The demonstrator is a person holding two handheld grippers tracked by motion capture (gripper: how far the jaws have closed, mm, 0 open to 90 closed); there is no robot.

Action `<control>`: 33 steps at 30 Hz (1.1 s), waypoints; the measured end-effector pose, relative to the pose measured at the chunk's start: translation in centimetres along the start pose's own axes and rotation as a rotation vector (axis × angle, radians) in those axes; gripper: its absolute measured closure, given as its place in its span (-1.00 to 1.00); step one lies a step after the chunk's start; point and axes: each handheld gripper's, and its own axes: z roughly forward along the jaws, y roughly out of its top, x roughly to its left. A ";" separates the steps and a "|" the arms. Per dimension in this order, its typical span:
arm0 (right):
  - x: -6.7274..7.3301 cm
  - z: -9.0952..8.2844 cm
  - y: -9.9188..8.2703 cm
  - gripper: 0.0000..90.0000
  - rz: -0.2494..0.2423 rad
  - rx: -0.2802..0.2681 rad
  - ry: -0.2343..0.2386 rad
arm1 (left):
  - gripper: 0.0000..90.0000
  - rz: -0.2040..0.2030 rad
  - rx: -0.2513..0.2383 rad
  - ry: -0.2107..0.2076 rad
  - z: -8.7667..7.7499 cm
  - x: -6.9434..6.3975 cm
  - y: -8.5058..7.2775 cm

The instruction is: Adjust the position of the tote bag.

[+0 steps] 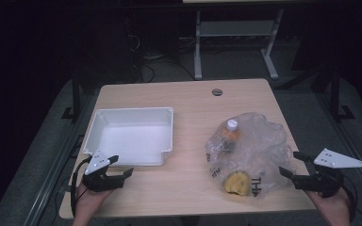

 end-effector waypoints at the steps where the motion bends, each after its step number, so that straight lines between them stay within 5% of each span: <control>1: -0.1 0.1 -0.1 -0.53 0.002 0.005 0.002 | -0.45 -0.004 0.004 -0.005 0.1 -0.1 0.0; 5: -0.2 0.0 -0.2 -0.53 0.012 0.012 -0.004 | -0.45 0.030 0.020 -0.018 0.1 -0.4 0.1; 11: 0.0 -0.3 -0.1 -0.52 0.015 -0.004 -0.011 | -0.45 0.013 -0.002 -0.057 -0.1 -1.1 0.6; 18: -0.3 -0.3 -0.3 -0.52 0.026 -0.007 -0.010 | -0.45 0.075 -0.003 -0.095 0.6 -2.4 1.8; 33: -0.4 -0.2 -0.3 -0.52 0.028 0.004 -0.009 | -0.44 0.180 -0.008 -0.253 3.3 -6.1 7.6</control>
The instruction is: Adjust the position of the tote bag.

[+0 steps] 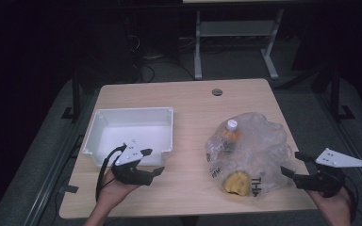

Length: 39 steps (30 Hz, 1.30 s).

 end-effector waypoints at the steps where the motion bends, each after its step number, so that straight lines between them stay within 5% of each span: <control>1: 0.0 0.0 0.0 -0.52 0.001 -0.001 0.000 | -0.44 0.005 0.004 -0.012 0.3 -0.1 0.4; 18: 0.2 -0.4 0.1 -0.52 -0.017 -0.012 0.002 | -0.43 0.084 0.039 -0.120 4.7 -2.0 6.0; 39: 0.2 -0.7 0.2 -0.51 -0.024 -0.028 0.006 | -0.31 0.140 0.094 -0.186 9.0 -3.0 10.6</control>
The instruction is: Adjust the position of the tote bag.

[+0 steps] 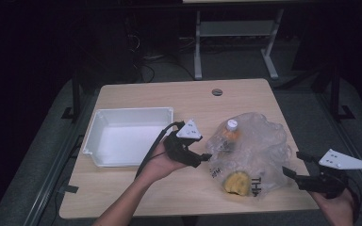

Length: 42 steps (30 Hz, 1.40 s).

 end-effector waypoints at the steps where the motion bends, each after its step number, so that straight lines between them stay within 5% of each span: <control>1: 0.0 0.0 0.0 -0.51 -0.001 0.000 0.001 | -0.31 0.006 0.004 -0.002 0.1 0.0 0.1; 19: 0.1 -0.1 0.1 -0.51 0.001 -0.012 0.006 | -0.23 0.031 0.043 -0.024 2.7 0.5 2.9; 35: 0.1 -0.2 -0.1 -0.50 0.001 -0.015 0.011 | 0.74 0.046 0.105 0.040 4.1 1.3 3.0; 42: 0.1 -0.3 -0.1 -0.50 0.003 -0.019 0.009 | 0.90 0.026 0.131 0.048 4.4 1.7 2.6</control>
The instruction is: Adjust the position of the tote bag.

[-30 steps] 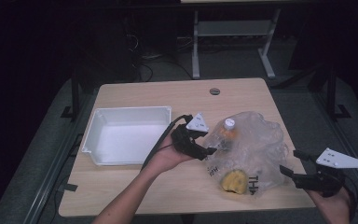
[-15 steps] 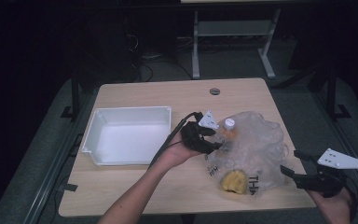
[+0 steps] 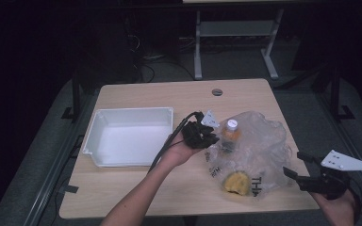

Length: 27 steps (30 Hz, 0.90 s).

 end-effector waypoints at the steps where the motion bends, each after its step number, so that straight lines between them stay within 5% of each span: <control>1: 0.0 0.1 0.0 -0.50 -0.004 0.001 0.002 | 0.92 0.001 0.013 0.013 0.1 0.1 -0.2; 9: 0.2 0.2 0.0 -0.49 -0.008 0.013 0.008 | 0.93 -0.016 0.069 0.046 1.0 0.4 -1.6; 27: 0.4 0.5 -0.1 -0.49 -0.014 0.033 0.010 | 0.93 -0.052 0.179 0.023 3.5 0.3 -4.8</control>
